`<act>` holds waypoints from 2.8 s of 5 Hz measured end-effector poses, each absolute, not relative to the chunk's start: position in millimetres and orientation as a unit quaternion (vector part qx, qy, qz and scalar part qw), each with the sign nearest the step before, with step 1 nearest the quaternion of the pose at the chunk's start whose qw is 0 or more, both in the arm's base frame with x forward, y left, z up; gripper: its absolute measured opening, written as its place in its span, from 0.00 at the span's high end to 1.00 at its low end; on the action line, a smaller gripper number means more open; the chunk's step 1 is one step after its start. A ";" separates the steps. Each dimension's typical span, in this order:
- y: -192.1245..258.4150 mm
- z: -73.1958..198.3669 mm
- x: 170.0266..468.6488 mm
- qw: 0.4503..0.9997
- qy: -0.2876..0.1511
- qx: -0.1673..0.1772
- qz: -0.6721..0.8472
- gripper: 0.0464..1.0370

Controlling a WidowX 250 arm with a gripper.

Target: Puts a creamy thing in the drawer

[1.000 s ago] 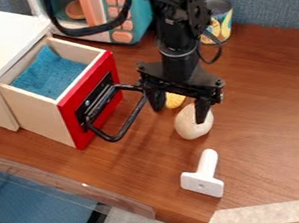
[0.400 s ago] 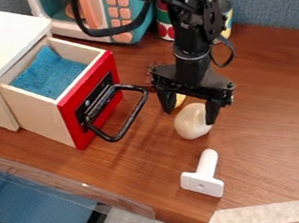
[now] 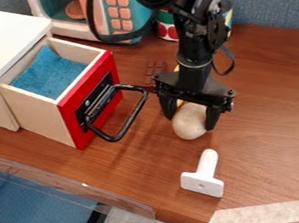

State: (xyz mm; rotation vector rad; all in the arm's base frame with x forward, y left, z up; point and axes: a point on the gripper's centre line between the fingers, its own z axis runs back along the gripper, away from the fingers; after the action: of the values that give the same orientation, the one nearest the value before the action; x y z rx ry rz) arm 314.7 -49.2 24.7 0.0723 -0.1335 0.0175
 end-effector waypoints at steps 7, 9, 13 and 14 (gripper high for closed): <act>-10.6 141.0 281.8 0.980 -0.172 -0.035 0.088 0.32; 34.1 153.5 276.9 0.973 -0.171 -0.037 0.150 0.32; 99.7 150.1 275.8 0.964 -0.154 -0.017 0.217 0.32; 112.3 145.3 272.5 0.962 -0.148 -0.010 0.228 0.32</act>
State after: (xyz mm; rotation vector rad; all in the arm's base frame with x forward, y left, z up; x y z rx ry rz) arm 272.5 112.3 145.3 -0.0201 -0.3008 0.4610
